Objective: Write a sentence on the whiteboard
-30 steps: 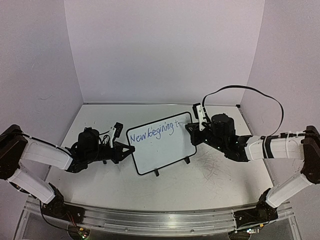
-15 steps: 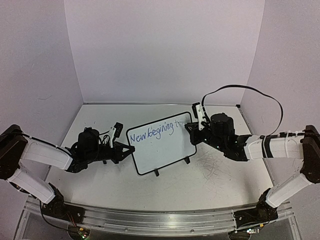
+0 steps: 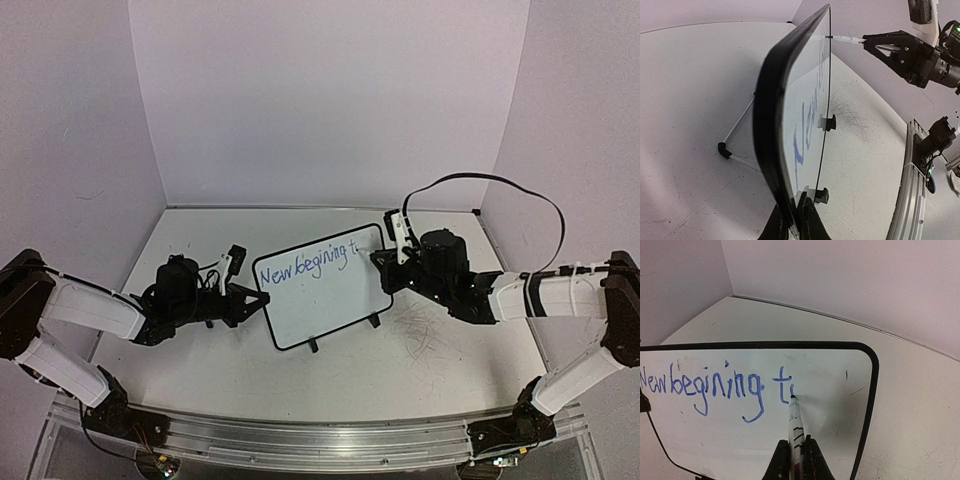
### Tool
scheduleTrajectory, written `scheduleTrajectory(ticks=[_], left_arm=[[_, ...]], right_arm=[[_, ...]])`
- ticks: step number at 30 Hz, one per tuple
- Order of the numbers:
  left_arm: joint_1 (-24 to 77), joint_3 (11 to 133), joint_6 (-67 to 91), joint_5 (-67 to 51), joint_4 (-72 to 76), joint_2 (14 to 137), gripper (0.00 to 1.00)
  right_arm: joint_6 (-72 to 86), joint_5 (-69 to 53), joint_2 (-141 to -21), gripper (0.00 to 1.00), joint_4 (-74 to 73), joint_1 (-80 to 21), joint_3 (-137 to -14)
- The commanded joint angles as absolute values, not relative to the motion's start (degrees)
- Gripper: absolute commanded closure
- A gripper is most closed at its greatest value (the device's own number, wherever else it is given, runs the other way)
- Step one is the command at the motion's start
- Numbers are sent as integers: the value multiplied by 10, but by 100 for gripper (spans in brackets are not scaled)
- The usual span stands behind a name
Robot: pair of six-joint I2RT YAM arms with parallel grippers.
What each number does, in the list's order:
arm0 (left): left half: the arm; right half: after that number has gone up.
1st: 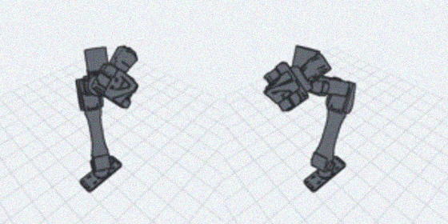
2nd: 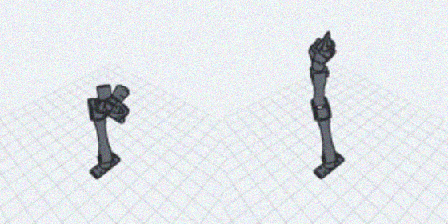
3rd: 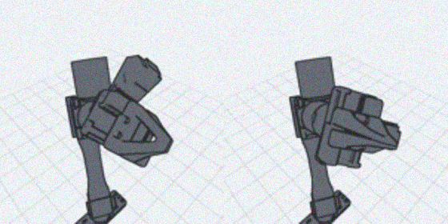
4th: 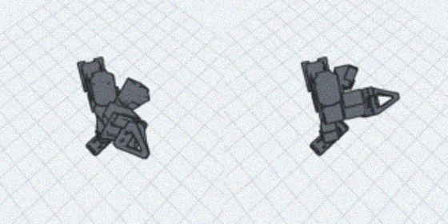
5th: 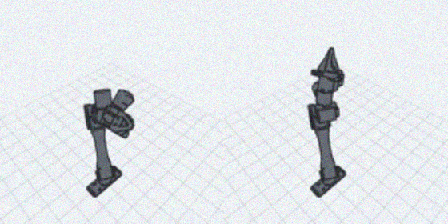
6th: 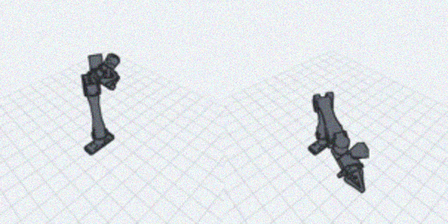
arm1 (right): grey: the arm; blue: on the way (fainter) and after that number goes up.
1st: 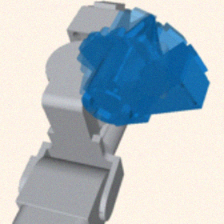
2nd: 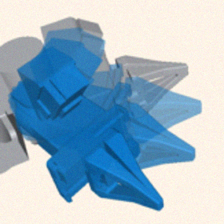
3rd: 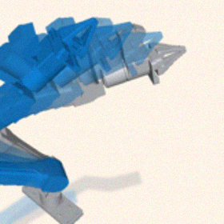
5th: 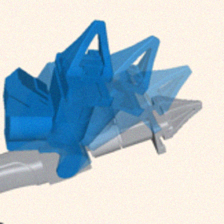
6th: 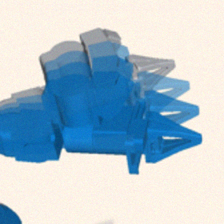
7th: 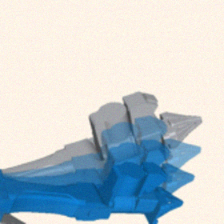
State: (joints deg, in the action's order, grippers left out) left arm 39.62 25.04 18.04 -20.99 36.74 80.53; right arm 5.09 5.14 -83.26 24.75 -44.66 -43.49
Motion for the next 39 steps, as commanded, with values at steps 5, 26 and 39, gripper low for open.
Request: scheduleTrajectory(ticks=[5, 26, 39], left_arm=[[392, 253, 156, -169, 327, 803, 100], [392, 252, 154, -169, 326, 802, 100], [392, 248, 154, -165, 325, 797, 100]], right_arm=[[58, 80, -818, 100, 237, -445, -430], [54, 82, -845, 100, 272, -446, -470], [58, 59, -849, 100, 269, -446, -467]])
